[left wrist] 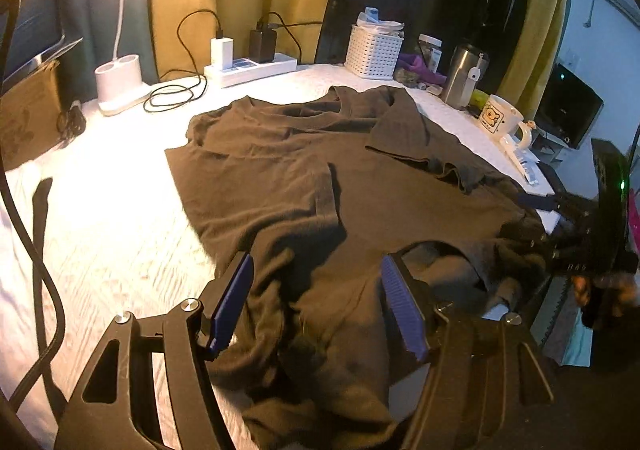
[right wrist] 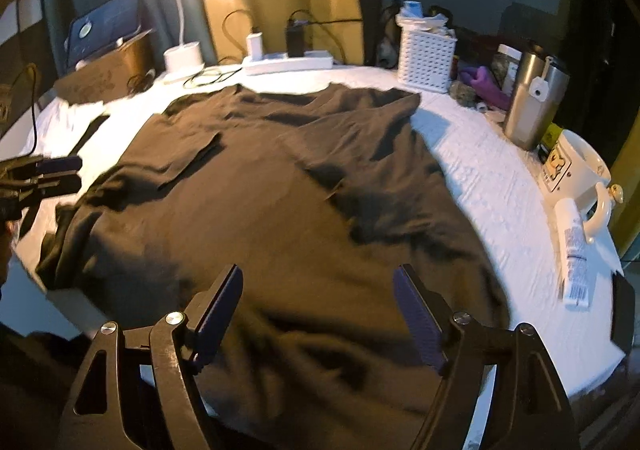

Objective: Fold small clothes

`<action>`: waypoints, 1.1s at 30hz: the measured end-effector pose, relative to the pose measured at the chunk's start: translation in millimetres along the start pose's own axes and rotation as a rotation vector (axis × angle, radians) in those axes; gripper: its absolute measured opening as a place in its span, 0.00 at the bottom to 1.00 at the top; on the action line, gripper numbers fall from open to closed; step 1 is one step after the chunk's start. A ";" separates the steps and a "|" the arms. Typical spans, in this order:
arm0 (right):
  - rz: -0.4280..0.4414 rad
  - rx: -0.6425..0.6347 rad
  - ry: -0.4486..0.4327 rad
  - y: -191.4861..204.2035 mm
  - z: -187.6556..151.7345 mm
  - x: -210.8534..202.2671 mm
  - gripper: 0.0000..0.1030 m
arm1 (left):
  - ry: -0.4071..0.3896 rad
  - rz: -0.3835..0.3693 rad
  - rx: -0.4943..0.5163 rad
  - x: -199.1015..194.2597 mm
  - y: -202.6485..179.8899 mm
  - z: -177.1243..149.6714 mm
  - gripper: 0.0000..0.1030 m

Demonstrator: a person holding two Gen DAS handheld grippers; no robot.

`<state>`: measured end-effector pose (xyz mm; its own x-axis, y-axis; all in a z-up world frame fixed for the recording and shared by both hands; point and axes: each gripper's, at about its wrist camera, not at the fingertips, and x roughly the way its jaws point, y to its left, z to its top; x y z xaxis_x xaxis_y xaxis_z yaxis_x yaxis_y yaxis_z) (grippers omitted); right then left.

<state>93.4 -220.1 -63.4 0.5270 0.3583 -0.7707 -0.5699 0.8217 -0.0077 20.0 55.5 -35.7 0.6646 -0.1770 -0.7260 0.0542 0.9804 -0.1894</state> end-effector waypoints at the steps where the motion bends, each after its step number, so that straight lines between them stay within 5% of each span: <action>1: -0.004 -0.014 0.010 8.4 -4.4 0.6 0.77 | -0.004 0.000 -0.005 -2.4 1.1 -3.7 0.65; 15: -0.020 -0.046 0.003 65.1 -26.9 5.4 0.82 | -0.044 0.002 -0.089 -23.9 6.4 -38.0 0.65; 19: -0.110 -0.081 0.015 73.1 -28.7 18.2 0.83 | -0.034 -0.005 -0.089 -22.1 3.3 -42.2 0.65; 28: -0.275 -0.043 0.008 25.5 -58.9 0.6 0.83 | 0.002 0.024 -0.078 -11.1 1.7 -46.8 0.65; 33: -0.289 0.000 -0.002 -3.5 -67.3 -8.4 0.83 | -0.025 0.020 -0.029 -15.3 -10.9 -43.4 0.65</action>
<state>48.6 -255.8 -99.8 0.6689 0.1100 -0.7352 -0.3961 0.8897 -0.2273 -23.2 43.7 -51.2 0.6840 -0.1551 -0.7128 0.0196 0.9807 -0.1946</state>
